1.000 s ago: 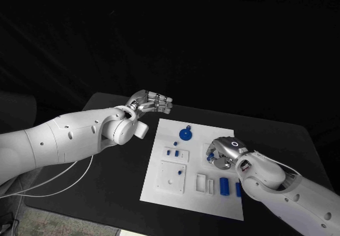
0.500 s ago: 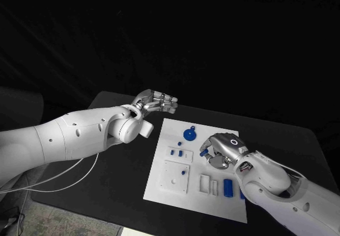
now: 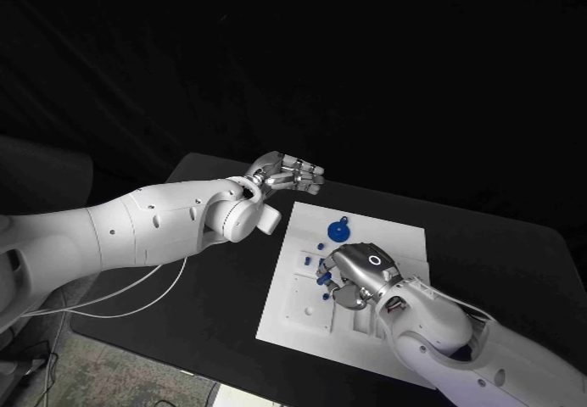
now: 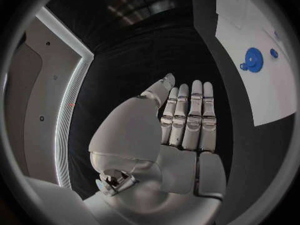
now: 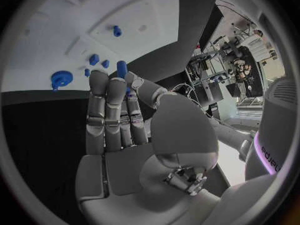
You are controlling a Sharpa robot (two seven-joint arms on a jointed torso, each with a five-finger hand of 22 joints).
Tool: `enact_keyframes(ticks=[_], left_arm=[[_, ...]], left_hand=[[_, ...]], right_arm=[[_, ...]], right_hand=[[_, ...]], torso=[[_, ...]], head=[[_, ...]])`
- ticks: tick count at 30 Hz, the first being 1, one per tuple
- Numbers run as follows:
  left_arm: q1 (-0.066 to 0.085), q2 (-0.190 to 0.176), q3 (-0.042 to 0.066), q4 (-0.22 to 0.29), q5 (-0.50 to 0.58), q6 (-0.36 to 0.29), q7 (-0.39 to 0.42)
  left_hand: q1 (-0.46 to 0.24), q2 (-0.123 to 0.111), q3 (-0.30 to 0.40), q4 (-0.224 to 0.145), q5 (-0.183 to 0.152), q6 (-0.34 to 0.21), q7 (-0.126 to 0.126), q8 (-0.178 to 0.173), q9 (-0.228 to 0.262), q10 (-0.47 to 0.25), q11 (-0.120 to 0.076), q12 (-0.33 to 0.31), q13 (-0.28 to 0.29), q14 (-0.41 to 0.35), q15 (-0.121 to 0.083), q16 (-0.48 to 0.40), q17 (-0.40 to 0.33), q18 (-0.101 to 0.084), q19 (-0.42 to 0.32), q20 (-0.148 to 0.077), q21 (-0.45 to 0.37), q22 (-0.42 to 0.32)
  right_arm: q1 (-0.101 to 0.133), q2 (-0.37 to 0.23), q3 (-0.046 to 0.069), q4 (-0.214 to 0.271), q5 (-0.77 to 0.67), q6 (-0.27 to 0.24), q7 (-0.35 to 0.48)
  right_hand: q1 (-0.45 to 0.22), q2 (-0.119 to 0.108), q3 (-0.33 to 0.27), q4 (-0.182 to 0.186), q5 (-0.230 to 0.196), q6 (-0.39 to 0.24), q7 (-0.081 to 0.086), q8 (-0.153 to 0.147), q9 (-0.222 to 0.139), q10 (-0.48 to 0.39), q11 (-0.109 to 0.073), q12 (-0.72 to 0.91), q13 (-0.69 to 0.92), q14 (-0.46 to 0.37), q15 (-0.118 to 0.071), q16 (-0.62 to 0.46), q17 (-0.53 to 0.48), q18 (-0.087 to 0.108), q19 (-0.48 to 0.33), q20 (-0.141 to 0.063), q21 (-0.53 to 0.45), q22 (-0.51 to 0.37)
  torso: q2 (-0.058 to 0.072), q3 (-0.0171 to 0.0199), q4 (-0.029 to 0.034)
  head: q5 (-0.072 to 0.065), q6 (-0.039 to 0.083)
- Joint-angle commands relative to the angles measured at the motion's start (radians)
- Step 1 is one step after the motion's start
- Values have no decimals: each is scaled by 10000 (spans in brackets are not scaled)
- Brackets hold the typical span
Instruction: Assemble the parts on the task board
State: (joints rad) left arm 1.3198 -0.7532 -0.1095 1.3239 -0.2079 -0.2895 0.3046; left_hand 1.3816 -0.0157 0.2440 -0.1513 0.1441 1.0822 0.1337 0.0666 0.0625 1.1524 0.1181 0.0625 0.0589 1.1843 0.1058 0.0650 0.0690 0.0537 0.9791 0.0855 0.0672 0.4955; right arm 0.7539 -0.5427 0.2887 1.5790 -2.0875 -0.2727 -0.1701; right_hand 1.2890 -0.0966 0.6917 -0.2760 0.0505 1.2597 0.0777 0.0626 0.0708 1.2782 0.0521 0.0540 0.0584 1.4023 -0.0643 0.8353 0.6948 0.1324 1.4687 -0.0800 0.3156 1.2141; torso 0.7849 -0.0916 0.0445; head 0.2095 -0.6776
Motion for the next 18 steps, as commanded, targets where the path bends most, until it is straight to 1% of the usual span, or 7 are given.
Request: enact_keyframes(ticks=[1, 6, 12, 15, 18], left_arm=[[14, 65, 7, -7, 43, 152, 52], [15, 137, 8, -38, 43, 170, 47], [15, 185, 8, -67, 43, 182, 48], [15, 199, 8, -73, 43, 191, 47], [15, 210, 8, -80, 43, 199, 45]], left_hand=[[58, 6, 9, 49, -24, -19, -17, 11, 4, -75, 9, -31, -9, -68, 8, -27, 17, 74, 68, 7, 51, -10], [58, 6, 9, 49, -24, -19, -17, 11, 4, -75, 9, -31, -9, -68, 8, -27, 17, 74, 68, 7, 51, -10], [58, 21, 10, 66, -23, -14, -12, 13, 4, -86, 14, -32, -10, -73, 10, -26, 17, 76, 80, 9, 55, -74], [58, 21, 10, 66, -23, -14, -12, 13, 4, -86, 14, -32, -10, -73, 10, -26, 17, 76, 80, 9, 55, -74], [58, 21, 10, 66, -23, -14, -12, 13, 4, -86, 14, -32, -10, -73, 10, -26, 17, 76, 80, 9, 55, -74]], right_arm=[[-76, 153, -77, -92, -277, 223, 254], [-238, 437, -214, -248, -306, 307, 349], [-312, 664, -418, -419, -340, 390, 401], [-343, 758, -488, -553, -361, 453, 413], [-392, 822, -526, -699, -375, 491, 423]], right_hand=[[-55, 23, 28, -31, 40, 46, 7, 9, -10, 1066, -281, 65, 62, 44, -6, -57, 12, 244, 301, -50, -3, 12], [-74, 35, 38, -45, 49, 45, 8, 9, -9, 1067, -281, 65, 62, 52, -6, -72, 16, 251, 310, -47, -12, 14], [-81, 38, 43, -49, 55, 48, 6, 10, -8, 1067, -281, 65, 62, 57, -6, -75, 18, 254, 314, -46, -14, 15], [-87, 41, 51, -54, 62, 51, 5, 10, -7, 1070, -282, 65, 62, 60, -7, -81, 22, 256, 317, -46, -15, 19], [-93, 42, 57, -55, 72, 46, 7, 8, -8, 1063, -280, 63, 61, 58, -6, -87, 24, 257, 315, -44, -18, 20]], torso=[[7, 0, 3], [11, 9, -15], [13, 22, -11], [12, 24, -16], [11, 24, -21]], head=[[93, -24], [167, -55], [245, -91], [262, -118], [284, -134]])
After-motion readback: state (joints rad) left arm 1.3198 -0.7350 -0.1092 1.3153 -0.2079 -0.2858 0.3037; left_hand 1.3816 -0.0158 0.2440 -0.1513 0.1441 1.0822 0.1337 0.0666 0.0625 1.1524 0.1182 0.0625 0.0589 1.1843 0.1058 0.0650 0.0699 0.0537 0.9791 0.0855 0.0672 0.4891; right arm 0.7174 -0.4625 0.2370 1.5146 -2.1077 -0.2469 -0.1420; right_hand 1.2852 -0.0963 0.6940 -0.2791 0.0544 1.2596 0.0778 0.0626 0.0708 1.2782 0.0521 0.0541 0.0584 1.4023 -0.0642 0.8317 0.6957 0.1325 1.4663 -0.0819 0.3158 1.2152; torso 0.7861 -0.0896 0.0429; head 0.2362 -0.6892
